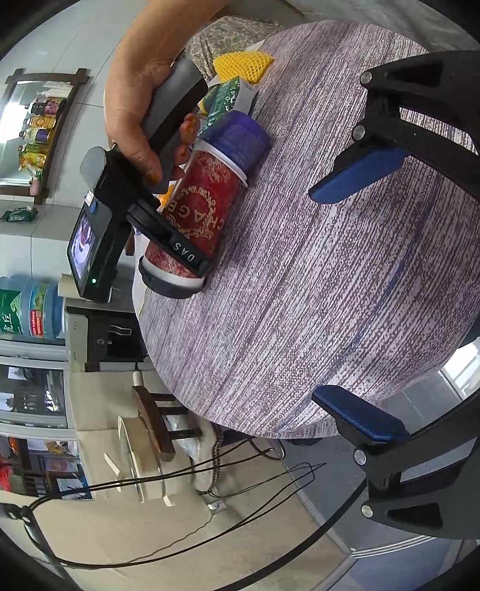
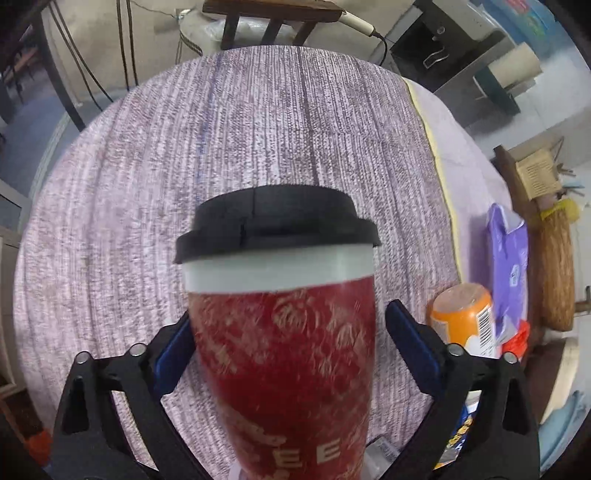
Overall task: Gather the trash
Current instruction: 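Lift the red cup with the right tool off the blue cup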
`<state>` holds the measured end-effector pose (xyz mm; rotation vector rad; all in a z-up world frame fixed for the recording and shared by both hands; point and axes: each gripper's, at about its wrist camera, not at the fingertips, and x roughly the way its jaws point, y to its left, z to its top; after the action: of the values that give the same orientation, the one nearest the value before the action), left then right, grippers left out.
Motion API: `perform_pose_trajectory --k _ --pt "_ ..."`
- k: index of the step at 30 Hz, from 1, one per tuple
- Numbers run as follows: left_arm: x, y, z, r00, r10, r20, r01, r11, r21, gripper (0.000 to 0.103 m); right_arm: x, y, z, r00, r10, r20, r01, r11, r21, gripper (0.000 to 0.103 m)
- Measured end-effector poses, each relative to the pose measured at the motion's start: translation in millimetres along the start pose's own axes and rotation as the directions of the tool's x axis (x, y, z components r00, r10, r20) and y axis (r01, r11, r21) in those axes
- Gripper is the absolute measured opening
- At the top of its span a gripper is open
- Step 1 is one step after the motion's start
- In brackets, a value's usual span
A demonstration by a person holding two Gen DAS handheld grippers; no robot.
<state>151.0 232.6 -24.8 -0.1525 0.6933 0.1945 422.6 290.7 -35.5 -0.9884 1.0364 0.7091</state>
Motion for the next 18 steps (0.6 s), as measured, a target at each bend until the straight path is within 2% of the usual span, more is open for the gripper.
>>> perform_pose_trajectory --k 1,6,11,16,18 --pt "0.4 1.5 -0.2 1.0 -0.004 -0.001 0.004 1.0 -0.005 0.097 -0.6 -1.6 -1.2 1.0 0.013 -0.002 -0.013 1.0 0.004 0.081" --pt "1.8 2.8 0.9 1.0 -0.017 0.007 0.017 1.0 -0.007 0.097 -8.2 -1.6 -6.1 0.999 0.026 0.019 -0.026 1.0 -0.002 0.08" --pt "3.9 -0.6 3.2 0.999 -0.049 0.007 0.049 0.999 0.0 0.097 -33.6 -10.6 -17.0 0.993 0.053 0.106 -0.059 0.997 0.055 0.08" --pt "8.7 -3.6 5.0 0.995 -0.1 -0.007 0.1 0.995 0.001 0.097 -68.8 -31.6 -30.3 0.964 0.077 0.254 -0.111 0.986 0.124 0.08" --pt "10.8 -5.0 5.9 0.993 -0.119 -0.017 0.119 0.993 -0.002 0.097 -85.1 -40.2 -38.7 0.944 0.078 0.322 -0.134 0.979 0.156 0.08"
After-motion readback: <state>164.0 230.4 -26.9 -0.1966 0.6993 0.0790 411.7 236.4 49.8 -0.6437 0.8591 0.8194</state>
